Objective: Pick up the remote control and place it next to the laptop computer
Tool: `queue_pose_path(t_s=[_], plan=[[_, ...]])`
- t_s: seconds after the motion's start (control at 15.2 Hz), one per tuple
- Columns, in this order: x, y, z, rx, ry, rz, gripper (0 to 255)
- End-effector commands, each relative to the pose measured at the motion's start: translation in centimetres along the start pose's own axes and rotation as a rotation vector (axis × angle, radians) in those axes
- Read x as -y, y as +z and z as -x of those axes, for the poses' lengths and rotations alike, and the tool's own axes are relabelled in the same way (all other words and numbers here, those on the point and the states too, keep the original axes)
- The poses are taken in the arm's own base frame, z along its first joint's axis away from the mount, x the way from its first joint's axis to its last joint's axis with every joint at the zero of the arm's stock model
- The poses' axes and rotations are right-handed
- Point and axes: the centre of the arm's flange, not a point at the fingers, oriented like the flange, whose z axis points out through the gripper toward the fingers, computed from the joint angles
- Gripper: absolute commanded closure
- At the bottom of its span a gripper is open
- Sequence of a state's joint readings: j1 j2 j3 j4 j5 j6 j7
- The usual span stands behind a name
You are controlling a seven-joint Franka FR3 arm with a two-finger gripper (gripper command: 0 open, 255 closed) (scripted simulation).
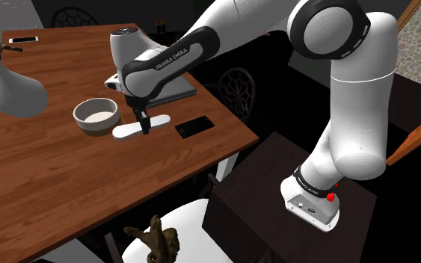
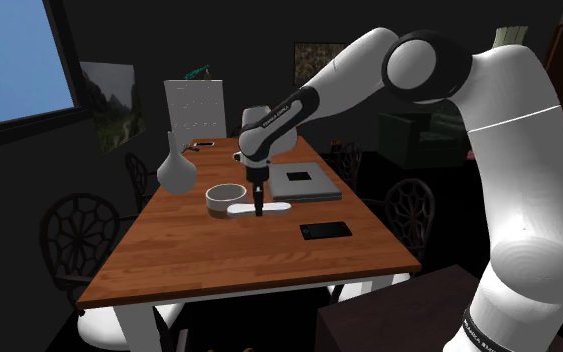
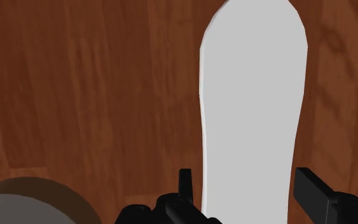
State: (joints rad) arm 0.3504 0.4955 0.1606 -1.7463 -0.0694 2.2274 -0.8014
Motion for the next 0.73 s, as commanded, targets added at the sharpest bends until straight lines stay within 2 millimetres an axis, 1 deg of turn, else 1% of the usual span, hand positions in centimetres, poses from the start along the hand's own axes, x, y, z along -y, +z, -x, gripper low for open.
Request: queue_pose_path(t_s=[0.0,0.66], plan=[[0.1,-0.9,-0.1,0.000,0.000,0.000,255],[-13.1,-1.4,1.2,0.000,0.000,0.000,255]])
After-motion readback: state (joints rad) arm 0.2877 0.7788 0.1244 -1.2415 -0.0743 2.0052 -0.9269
